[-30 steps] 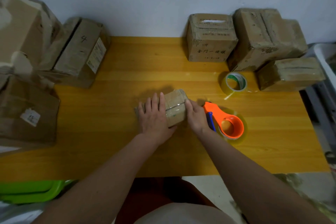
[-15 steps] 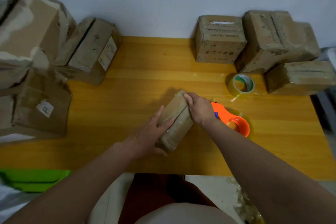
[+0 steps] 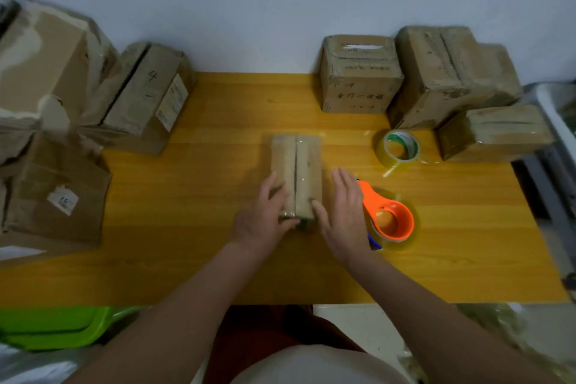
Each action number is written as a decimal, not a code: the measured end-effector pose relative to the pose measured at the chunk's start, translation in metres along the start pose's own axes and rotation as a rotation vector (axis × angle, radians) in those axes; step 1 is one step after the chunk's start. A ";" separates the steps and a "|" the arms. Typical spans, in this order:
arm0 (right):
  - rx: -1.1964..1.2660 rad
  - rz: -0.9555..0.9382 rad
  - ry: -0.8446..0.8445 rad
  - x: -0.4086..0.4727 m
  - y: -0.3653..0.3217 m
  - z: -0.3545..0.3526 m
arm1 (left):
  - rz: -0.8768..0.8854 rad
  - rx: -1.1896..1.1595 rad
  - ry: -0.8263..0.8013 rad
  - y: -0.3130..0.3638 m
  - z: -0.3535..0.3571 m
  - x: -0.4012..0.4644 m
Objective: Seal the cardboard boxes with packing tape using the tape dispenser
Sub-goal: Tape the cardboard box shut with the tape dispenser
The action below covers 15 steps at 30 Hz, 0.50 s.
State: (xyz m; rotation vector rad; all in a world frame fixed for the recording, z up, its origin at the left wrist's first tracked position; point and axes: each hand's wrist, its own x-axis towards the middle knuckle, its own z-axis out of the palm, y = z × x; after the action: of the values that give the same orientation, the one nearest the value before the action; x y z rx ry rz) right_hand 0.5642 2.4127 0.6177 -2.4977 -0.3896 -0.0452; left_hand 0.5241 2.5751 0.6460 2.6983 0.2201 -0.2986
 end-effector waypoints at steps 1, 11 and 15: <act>-0.005 0.081 0.066 0.000 0.008 -0.004 | -0.028 -0.022 0.003 0.007 -0.001 0.007; -0.258 0.601 -0.323 -0.010 0.072 -0.030 | 0.012 -0.178 -0.181 0.008 -0.015 0.015; 0.085 0.617 -0.210 -0.008 0.086 -0.052 | -0.060 -0.041 -0.007 0.021 -0.034 0.011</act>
State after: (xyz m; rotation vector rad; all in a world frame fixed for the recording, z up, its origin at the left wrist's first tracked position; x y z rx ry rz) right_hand 0.5843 2.3140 0.6103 -2.4373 0.3016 0.4700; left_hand 0.5447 2.5718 0.6815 2.6535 0.3026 -0.3173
